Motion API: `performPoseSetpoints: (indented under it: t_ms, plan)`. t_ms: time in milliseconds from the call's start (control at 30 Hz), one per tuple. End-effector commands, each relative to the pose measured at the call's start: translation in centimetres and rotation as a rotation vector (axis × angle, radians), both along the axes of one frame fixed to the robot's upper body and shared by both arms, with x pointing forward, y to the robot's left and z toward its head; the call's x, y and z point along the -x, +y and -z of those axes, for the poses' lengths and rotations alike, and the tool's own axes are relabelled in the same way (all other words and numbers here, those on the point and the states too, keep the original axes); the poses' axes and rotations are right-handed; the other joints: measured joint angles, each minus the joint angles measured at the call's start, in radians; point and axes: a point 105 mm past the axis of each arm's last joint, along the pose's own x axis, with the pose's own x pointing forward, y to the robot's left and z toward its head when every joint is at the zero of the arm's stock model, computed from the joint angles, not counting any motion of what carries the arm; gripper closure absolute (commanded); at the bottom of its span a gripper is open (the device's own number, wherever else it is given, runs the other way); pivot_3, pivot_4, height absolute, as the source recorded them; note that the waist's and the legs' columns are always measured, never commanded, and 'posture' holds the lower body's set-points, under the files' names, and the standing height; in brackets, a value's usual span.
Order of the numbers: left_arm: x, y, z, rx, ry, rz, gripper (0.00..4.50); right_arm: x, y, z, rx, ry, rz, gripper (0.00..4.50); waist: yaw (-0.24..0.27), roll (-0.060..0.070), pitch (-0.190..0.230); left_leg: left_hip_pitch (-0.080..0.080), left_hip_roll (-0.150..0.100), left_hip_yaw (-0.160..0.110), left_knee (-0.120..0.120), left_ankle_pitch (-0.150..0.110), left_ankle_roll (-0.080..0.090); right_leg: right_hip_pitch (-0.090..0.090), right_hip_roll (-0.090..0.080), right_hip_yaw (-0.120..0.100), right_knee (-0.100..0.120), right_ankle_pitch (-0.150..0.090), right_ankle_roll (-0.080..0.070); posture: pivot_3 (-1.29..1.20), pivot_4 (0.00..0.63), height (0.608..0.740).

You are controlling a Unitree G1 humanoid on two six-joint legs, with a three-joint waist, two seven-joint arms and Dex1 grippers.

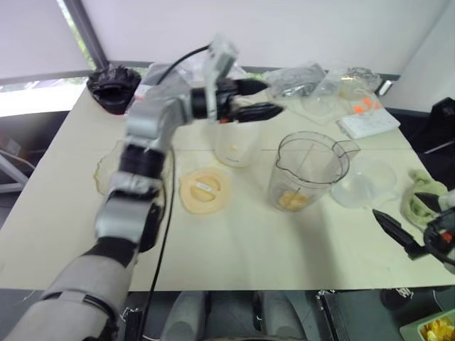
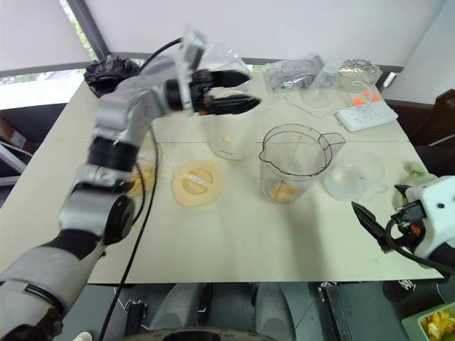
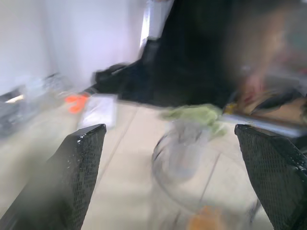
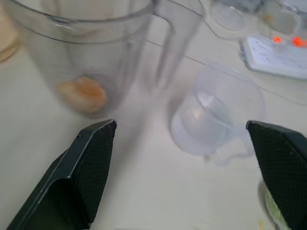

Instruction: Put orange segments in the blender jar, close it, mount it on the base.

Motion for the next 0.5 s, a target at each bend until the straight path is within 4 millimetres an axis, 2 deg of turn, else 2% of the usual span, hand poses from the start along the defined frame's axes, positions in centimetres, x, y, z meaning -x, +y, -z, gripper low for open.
performPoseSetpoints:
  t_ms: [33, 167, 367, 500]
  plan:
    - [0.8, 1.0, 1.0, -0.026, -0.017, -0.056, 0.02, -0.6, -2.0, 0.6, -0.012, -0.037, 0.088, 0.0, 0.002, 0.0, 0.0, 0.0, 0.0, 0.0, 0.0, 0.0, 0.0, 0.0, 0.0, 0.0, 0.0, 0.0, 0.0, 0.0, 0.15, 0.74]
    - [1.7, 2.1, 3.8, -0.075, 0.021, -0.101, 0.02, -1.4, -4.0, 1.9, -0.065, -0.049, 0.164, 0.0, 0.011, -0.001, 0.0, 0.0, 0.0, -0.001, 0.001, 0.001, -0.001, 0.0, 0.0, 0.0, 0.001, 0.001, -0.001, 0.0, 0.15, 0.74]
    - [3.5, 2.1, 6.1, -0.126, 0.029, -0.077, 0.02, -3.1, -6.2, 3.6, -0.079, -0.048, 0.232, 0.0, 0.006, 0.0, 0.0, 0.0, -0.001, 0.0, 0.001, 0.001, -0.001, 0.001, 0.0, 0.0, 0.0, 0.0, -0.001, 0.0, 0.15, 0.74]
    - [4.4, 2.1, 6.5, -0.135, 0.026, -0.064, 0.02, -4.5, -7.6, 5.4, -0.075, -0.038, 0.284, 0.0, -0.009, 0.0, 0.0, 0.001, -0.002, 0.001, 0.001, 0.001, -0.001, 0.001, 0.001, 0.0, 0.001, 0.001, -0.001, 0.0, 0.15, 0.74]
